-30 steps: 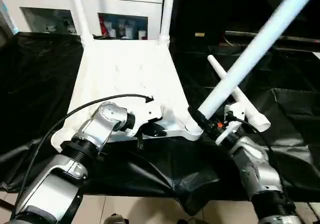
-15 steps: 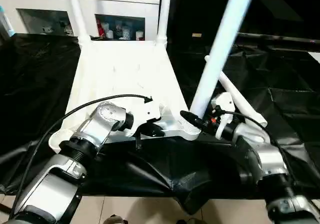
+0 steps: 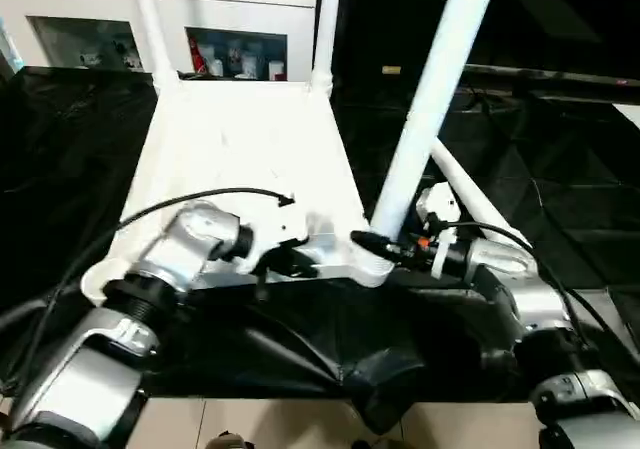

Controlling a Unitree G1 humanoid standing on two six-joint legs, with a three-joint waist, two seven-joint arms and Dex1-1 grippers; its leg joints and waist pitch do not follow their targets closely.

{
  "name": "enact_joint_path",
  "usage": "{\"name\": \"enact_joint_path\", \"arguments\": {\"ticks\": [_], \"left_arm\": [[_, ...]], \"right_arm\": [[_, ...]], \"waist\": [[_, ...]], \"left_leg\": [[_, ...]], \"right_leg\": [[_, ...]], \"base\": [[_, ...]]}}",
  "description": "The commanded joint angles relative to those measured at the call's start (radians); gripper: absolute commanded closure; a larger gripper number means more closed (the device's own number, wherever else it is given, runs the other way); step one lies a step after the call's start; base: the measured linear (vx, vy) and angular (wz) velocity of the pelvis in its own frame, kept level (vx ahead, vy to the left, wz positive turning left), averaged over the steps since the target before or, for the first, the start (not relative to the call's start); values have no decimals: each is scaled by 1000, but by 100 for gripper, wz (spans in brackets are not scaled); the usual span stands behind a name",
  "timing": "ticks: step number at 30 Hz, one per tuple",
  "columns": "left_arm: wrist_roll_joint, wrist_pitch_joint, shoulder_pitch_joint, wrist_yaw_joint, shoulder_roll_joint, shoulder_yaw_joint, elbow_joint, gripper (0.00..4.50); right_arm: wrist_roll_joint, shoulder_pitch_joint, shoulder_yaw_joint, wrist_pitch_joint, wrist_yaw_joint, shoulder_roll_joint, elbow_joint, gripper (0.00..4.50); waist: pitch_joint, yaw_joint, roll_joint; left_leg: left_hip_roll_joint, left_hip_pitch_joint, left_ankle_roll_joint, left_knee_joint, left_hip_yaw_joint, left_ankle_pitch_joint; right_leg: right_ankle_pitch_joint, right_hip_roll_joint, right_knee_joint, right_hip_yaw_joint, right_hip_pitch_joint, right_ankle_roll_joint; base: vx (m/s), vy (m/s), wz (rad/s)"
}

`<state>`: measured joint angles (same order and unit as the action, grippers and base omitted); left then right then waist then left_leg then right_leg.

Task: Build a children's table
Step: Insert table leg to table base, then rotate leg to tighten

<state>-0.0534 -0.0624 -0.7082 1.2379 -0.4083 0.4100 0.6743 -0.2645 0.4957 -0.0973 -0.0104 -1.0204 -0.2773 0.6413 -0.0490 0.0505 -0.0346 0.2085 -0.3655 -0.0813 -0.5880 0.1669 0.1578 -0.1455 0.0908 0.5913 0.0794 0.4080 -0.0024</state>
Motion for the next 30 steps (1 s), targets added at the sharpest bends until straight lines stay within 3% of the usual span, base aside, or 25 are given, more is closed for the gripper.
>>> {"name": "enact_joint_path", "arguments": {"ticks": [1, 9, 11, 12, 14, 15, 16, 17, 18, 19, 20, 21, 22, 23, 24, 25, 26, 27, 28, 29, 30], "left_arm": [[20, 39, -40, 105, -15, -4, -38, 450], [2, -20, -71, -33, 23, -39, -14, 450], [-7, -49, -81, -93, 44, -47, -8, 450], [-9, -59, -85, -108, 51, -49, -6, 450], [-18, -102, -108, -178, 84, -60, 9, 450], [-22, -123, -120, -209, 101, -64, 17, 450], [-25, -137, -128, -229, 112, -66, 22, 450], [-26, -155, -138, -256, 129, -72, 30, 450], [-33, -178, -153, -302, 150, -76, 51, 450], [-33, -178, -153, -302, 150, -76, 51, 450], [-50, -222, -180, -396, 191, -83, 93, 450], [-64, -242, -192, -452, 214, -83, 117, 450], [-66, -245, -194, -464, 219, -83, 121, 450], [-83, -261, -208, -544, 261, -81, 156, 450], [-83, -272, -209, -564, 282, -82, 164, 450], [-83, -277, -209, -578, 293, -84, 167, 450], [-84, -287, -211, -609, 316, -85, 174, 450], [-87, -291, -211, -622, 325, -82, 178, 450], [-87, -291, -210, -631, 330, -83, 179, 450], [-89, -291, -209, -636, 330, -83, 177, 450], [-91, -293, -208, -636, 329, -82, 175, 450]], "right_arm": [[64, -46, 0, 41, 36, -32, 147, 257], [84, -53, -4, 14, 77, -26, 152, 257], [109, -48, 4, -14, 187, -9, 191, 257], [116, -46, 9, -18, 224, -2, 202, 257], [115, -29, 42, -8, 368, 40, 242, 257], [115, -19, 55, 3, 442, 63, 258, 257], [115, -11, 63, 11, 490, 79, 270, 257], [109, 3, 74, 21, 538, 101, 289, 257], [97, 29, 93, 34, 609, 129, 322, 257], [97, 29, 93, 34, 609, 129, 322, 257], [71, 79, 128, 55, 740, 177, 382, 257], [62, 108, 141, 62, 809, 199, 415, 257], [61, 114, 143, 64, 820, 204, 421, 257], [47, 162, 162, 72, 919, 247, 470, 257], [52, 181, 166, 70, 953, 266, 488, 257], [56, 191, 166, 70, 964, 276, 496, 257], [67, 216, 163, 70, 995, 299, 514, 257], [67, 230, 165, 71, 1009, 313, 522, 257], [64, 241, 168, 76, 1014, 324, 528, 257], [64, 248, 169, 79, 1018, 330, 532, 257], [70, 253, 166, 79, 1019, 335, 537, 257]], "waist": [[59, 1, 28], [56, -1, 25], [54, -2, 20], [52, -2, 22], [50, -9, 22], [51, -20, 28], [51, -25, 29], [51, -33, 34], [51, -35, 39], [49, -44, 43], [48, -48, 46], [40, -53, 54], [34, -54, 60], [29, -44, 64], [23, -31, 66], [19, 15, 68], [17, 2, 31], [5, 6, -28], [-2, -33, -20], [35, -20, 23], [37, -13, 31]], "left_leg": [[15, 16, -13, 81, -9, 493], [16, 22, -14, 80, -10, 513], [14, 24, -16, 78, -10, 523], [14, 23, -21, 79, -12, 525], [10, 27, -27, 77, -15, 544], [11, 26, -30, 79, -23, 564], [12, 24, -29, 80, -26, 573], [15, 17, -30, 85, -34, 597], [17, 18, -30, 87, -38, 613], [21, 17, -33, 93, -47, 655], [25, 16, -36, 100, -51, 683], [34, 20, -37, 111, -54, 748], [44, 28, -39, 127, -55, 820], [62, 5, -38, 162, -46, 863], [73, -16, -37, 192, -37, 887], [82, -32, -40, 232, 10, 912], [73, -14, -13, 218, 24, 867], [-49, 184, -42, -79, 50, 586], [-73, 142, 10, -176, 26, 391], [-13, 51, 29, -50, -14, 420], [9, 64, 32, -23, -25, 423]], "right_leg": [[-454, 44, -88, -29, -37, -185], [-520, 45, -96, -27, -31, -164], [-559, 45, -101, -24, -27, -149], [-575, 46, -102, -23, -26, -142], [-639, 45, -113, -13, -22, -112], [-666, 49, -122, 5, -31, -91], [-664, 50, -127, 13, -36, -85], [-655, 52, -130, 23, -45, -76], [-643, 52, -131, 27, -47, -76], [-611, 51, -133, 40, -54, -77], [-592, 50, -131, 47, -60, -78], [-552, 44, -127, 53, -60, -87], [-498, 33, -106, 59, -64, -101], [-422, 23, -42, 47, -89, -114], [-389, 14, 13, 39, -105, -114], [-311, -1, 109, 11, -105, -120], [-394, -8, 97, -14, -96, -84], [-1029, 0, -230, 30, 135, 44], [-1288, 87, -250, 28, 113, 70], [-1045, 152, -168, 45, -81, 99], [-895, 129, -151, 57, -63, 93]], "base": [[0, 0, 0], [0, 0, 0], [0, 0, 0], [0, 0, 0], [0, 0, 0], [0, 0, 0], [0, 0, 0], [-34, 38, -18], [-34, 38, -18], [-32, 41, -20], [0, 0, 0], [0, 0, 0], [0, 0, 0], [-80, -11, 2], [-80, -11, 2], [-64, -62, 9], [32, -147, 20], [32, -147, 20], [55, -93, -18], [88, 62, -48], [88, 62, -48]]}}
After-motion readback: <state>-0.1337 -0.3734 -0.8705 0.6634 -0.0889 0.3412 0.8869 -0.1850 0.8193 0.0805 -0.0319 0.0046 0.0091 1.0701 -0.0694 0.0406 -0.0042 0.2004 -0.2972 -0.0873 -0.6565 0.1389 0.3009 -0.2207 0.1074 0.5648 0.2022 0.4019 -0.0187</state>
